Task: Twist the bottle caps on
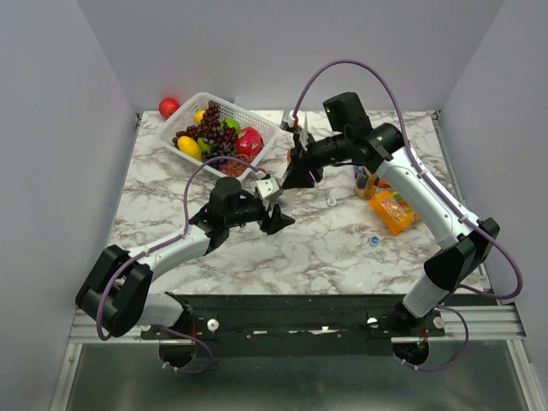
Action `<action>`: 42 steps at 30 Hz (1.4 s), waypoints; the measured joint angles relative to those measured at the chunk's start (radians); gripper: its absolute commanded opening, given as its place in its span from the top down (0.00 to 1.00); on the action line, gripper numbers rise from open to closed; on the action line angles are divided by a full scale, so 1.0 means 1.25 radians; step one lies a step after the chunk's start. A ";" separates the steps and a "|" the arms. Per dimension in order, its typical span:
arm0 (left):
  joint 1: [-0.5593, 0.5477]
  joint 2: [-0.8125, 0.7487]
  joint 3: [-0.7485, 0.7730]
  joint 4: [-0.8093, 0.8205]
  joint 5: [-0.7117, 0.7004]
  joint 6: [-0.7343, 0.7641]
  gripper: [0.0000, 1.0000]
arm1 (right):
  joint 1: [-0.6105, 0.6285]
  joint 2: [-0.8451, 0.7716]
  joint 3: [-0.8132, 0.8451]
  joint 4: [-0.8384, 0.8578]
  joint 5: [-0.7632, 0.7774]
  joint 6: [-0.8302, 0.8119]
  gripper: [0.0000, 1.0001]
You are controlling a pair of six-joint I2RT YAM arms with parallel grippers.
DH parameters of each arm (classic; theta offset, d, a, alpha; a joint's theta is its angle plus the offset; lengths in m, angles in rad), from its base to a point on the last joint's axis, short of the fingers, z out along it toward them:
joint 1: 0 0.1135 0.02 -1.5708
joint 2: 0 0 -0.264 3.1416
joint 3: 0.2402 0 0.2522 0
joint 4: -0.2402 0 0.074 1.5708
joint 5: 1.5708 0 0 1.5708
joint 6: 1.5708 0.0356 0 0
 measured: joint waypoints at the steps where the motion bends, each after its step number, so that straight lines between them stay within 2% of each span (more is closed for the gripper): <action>1: 0.000 -0.002 0.000 0.000 0.002 -0.002 0.58 | 0.000 -0.002 -0.001 0.000 0.003 0.004 0.47; 2: 0.000 -0.004 -0.001 0.000 0.002 -0.003 0.58 | 0.000 -0.005 -0.001 0.001 0.006 0.009 0.42; 8: 0.001 -0.049 -0.039 -0.020 0.002 -0.004 0.71 | -0.022 -0.070 -0.006 -0.020 0.071 -0.001 0.34; 9: 0.002 -0.056 -0.042 -0.030 0.002 -0.004 0.84 | -0.037 -0.089 -0.010 -0.028 0.076 -0.017 0.30; 11: 0.008 -0.080 -0.049 -0.059 0.001 -0.002 1.00 | -0.073 -0.151 -0.051 -0.040 0.093 -0.067 0.25; 13: 0.013 -0.107 -0.056 -0.087 -0.002 0.005 1.00 | -0.113 -0.225 -0.125 -0.053 0.110 -0.143 0.24; 17: 0.020 -0.168 -0.069 -0.143 -0.018 0.029 1.00 | -0.165 -0.331 -0.307 -0.124 0.148 -0.312 0.29; 20: 0.021 -0.199 -0.070 -0.179 -0.031 0.045 1.00 | -0.190 -0.326 -0.421 -0.150 0.176 -0.402 0.32; 27: 0.022 -0.212 -0.071 -0.233 -0.051 0.059 1.00 | -0.289 -0.302 -0.622 -0.159 0.244 -0.588 0.30; 31: 0.022 -0.211 -0.075 -0.239 -0.057 0.058 1.00 | -0.307 -0.325 -0.739 -0.136 0.283 -0.706 0.30; 35: 0.027 -0.211 -0.080 -0.239 -0.064 0.056 1.00 | -0.311 -0.344 -0.805 -0.099 0.302 -0.780 0.32; 42: 0.039 -0.205 -0.080 -0.240 -0.065 0.056 1.00 | -0.341 -0.277 -0.801 -0.032 0.305 -0.818 0.39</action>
